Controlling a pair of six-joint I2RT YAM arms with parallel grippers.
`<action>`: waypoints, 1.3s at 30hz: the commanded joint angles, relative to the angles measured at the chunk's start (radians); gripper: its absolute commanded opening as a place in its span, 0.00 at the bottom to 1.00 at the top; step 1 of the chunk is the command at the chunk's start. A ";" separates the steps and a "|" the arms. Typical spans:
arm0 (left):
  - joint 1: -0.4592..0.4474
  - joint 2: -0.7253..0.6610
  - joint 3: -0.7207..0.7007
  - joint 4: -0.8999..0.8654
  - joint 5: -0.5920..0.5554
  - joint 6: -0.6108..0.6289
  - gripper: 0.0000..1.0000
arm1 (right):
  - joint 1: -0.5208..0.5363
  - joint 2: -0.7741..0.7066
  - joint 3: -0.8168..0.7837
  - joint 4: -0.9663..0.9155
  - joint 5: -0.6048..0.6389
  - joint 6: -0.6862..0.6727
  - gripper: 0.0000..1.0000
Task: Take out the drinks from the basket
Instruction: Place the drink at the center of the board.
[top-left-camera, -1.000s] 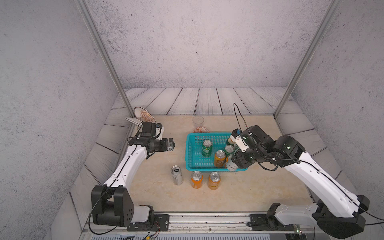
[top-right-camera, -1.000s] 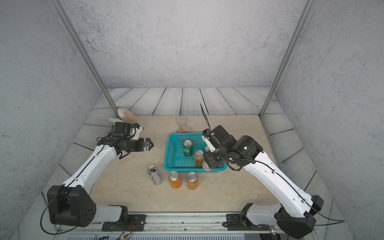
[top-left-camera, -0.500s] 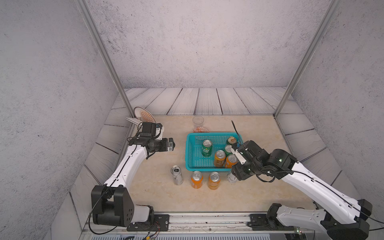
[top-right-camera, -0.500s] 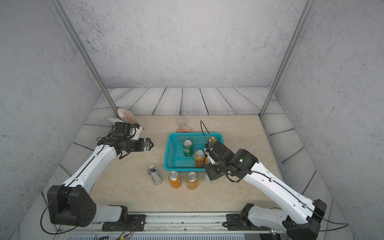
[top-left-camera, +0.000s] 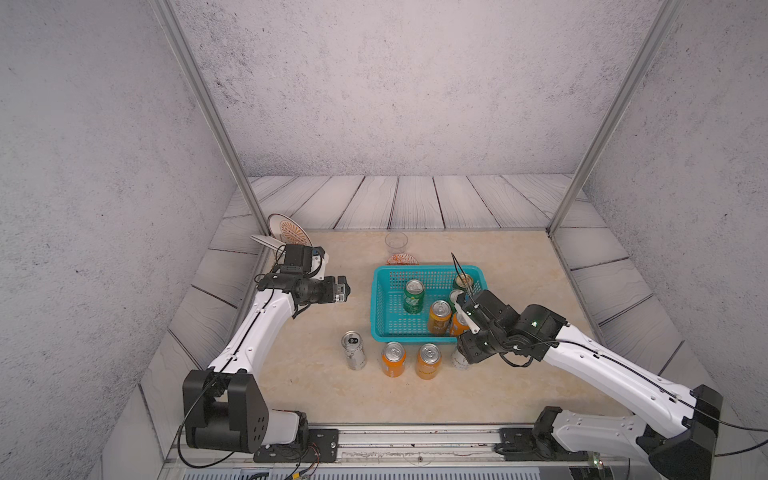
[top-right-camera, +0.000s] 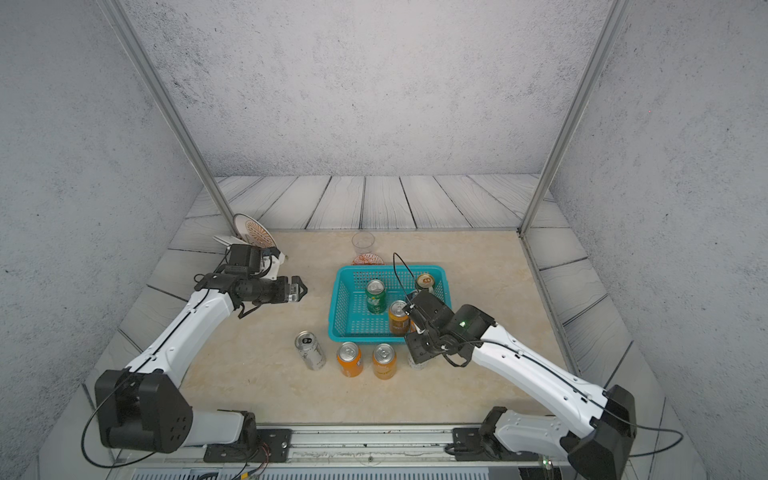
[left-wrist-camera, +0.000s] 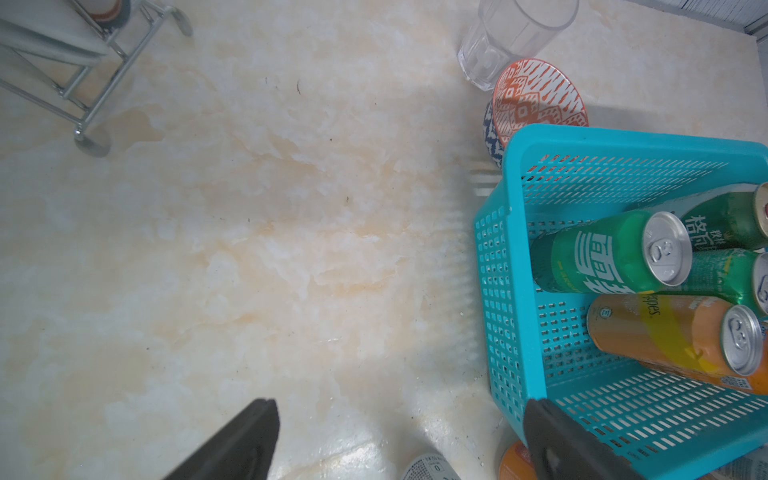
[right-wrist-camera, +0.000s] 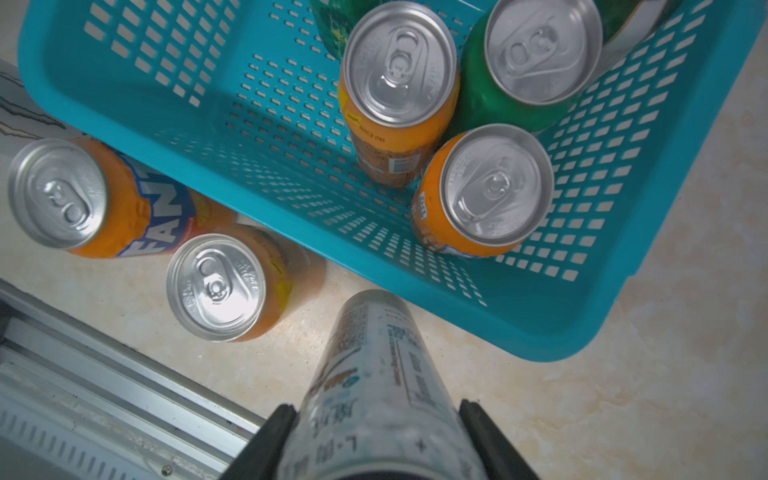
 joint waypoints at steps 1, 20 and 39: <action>0.010 0.005 0.020 -0.012 0.005 0.017 0.99 | 0.004 0.011 -0.015 0.087 0.027 0.024 0.50; 0.013 0.004 0.019 -0.012 0.005 0.018 0.99 | 0.003 0.088 -0.093 0.169 0.049 0.037 0.50; 0.015 0.001 0.020 -0.012 0.006 0.019 0.99 | 0.004 0.066 -0.114 0.157 0.054 0.061 0.69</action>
